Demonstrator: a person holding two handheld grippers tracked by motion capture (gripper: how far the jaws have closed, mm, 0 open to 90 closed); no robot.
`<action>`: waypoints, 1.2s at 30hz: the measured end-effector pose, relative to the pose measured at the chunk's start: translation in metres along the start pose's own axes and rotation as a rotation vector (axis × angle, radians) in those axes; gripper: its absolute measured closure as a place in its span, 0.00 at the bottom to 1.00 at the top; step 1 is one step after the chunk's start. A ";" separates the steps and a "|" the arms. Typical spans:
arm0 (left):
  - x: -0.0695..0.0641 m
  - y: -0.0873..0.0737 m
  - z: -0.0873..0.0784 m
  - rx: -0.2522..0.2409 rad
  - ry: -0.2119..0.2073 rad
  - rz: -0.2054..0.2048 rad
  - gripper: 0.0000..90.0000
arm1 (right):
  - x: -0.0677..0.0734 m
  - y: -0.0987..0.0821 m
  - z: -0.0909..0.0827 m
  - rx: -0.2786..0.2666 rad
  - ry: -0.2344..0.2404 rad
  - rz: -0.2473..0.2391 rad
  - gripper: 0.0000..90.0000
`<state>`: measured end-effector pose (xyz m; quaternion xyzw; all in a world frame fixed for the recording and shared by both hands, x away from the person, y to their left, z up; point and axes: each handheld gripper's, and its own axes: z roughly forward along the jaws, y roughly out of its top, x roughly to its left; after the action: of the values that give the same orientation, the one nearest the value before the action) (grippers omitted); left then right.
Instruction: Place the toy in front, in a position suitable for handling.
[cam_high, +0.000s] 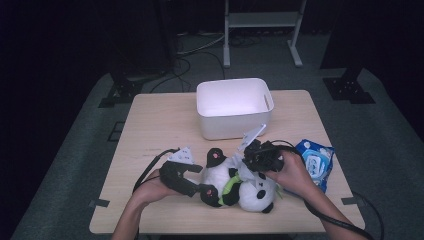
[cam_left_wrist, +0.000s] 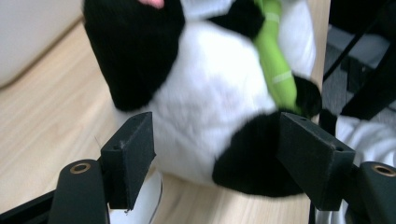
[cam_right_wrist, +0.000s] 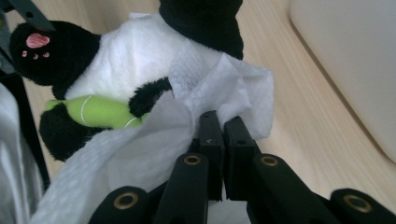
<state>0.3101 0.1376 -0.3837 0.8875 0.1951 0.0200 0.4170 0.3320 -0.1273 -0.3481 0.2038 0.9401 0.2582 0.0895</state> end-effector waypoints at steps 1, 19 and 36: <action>-0.001 0.002 0.000 -0.013 0.006 0.004 0.30 | 0.000 0.000 0.000 0.001 0.008 -0.003 0.97; -0.008 0.010 0.014 0.015 0.059 0.010 0.27 | 0.009 0.007 0.005 0.013 0.065 -0.025 0.96; -0.008 0.004 0.022 0.060 0.033 0.004 0.28 | -0.016 -0.012 -0.009 -0.039 -0.003 0.068 0.96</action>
<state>0.3086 0.1161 -0.3939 0.8996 0.2005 0.0295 0.3868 0.3397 -0.1478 -0.3457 0.2343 0.9272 0.2792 0.0861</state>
